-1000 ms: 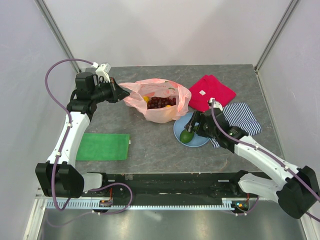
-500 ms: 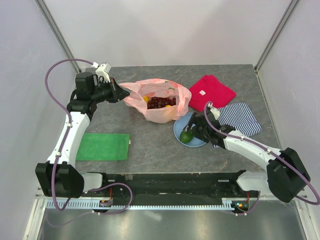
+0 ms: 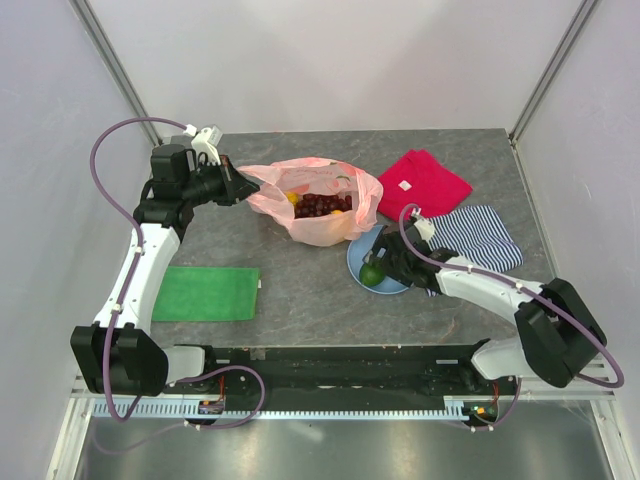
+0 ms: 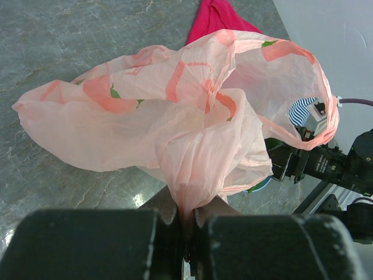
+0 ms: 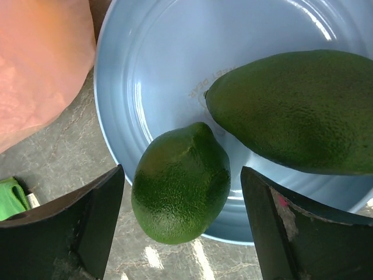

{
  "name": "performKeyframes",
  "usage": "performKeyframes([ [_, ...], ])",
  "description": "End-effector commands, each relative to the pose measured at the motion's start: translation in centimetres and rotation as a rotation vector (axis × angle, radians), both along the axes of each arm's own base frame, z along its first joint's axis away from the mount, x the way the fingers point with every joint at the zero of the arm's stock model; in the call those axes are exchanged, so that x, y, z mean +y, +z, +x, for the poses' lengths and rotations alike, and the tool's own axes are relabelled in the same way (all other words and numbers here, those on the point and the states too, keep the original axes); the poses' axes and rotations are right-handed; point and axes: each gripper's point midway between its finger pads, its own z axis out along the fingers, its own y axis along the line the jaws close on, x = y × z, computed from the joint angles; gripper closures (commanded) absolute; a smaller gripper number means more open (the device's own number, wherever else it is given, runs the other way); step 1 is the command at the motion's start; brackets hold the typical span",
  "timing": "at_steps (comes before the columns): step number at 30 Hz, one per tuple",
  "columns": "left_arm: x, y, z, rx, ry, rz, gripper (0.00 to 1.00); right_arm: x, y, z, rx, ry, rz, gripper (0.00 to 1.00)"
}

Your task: Place the fruits into the plastic bag

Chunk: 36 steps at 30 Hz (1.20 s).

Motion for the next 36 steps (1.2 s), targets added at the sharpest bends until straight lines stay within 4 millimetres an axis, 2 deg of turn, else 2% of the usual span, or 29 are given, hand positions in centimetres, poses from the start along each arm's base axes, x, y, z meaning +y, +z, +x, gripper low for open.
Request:
performKeyframes([
  [1, -0.2, 1.4, 0.1, -0.039, -0.014, -0.021, 0.98, 1.0, 1.2, 1.4, -0.052, -0.026, 0.046, 0.13],
  [7, -0.2, 1.2, 0.1, -0.035, -0.015, -0.020, 0.98, 1.2, 0.4, 1.4, -0.043, -0.019, 0.038, 0.27],
  [18, -0.2, 1.4, 0.1, -0.040, -0.015, -0.020, 0.98, 1.3, -1.2, 1.0, -0.009, -0.009, 0.025, 0.29],
  [23, -0.2, 1.3, 0.0, -0.037, -0.015, -0.020, 0.98, 1.5, -1.3, 1.0, -0.008, -0.001, 0.036, 0.46],
  [29, -0.2, 1.4, 0.0, -0.040, -0.015, -0.020, 0.98, 1.2, 0.5, 1.2, -0.056, -0.014, 0.048, 0.63],
  [31, -0.2, 1.4, 0.0, -0.041, -0.015, -0.020, 0.98, 0.7, 1.4, 1.2, -0.090, -0.023, 0.051, 0.69],
  [32, -0.2, 1.3, 0.0, -0.038, -0.016, -0.021, 0.98, 0.6, 2.5, 1.3, -0.123, -0.022, 0.062, 0.77],
  [36, -0.2, 1.5, 0.0, -0.043, -0.016, -0.021, 0.98, -0.2, 4.1, 1.2, -0.190, -0.006, 0.044, 0.87],
])
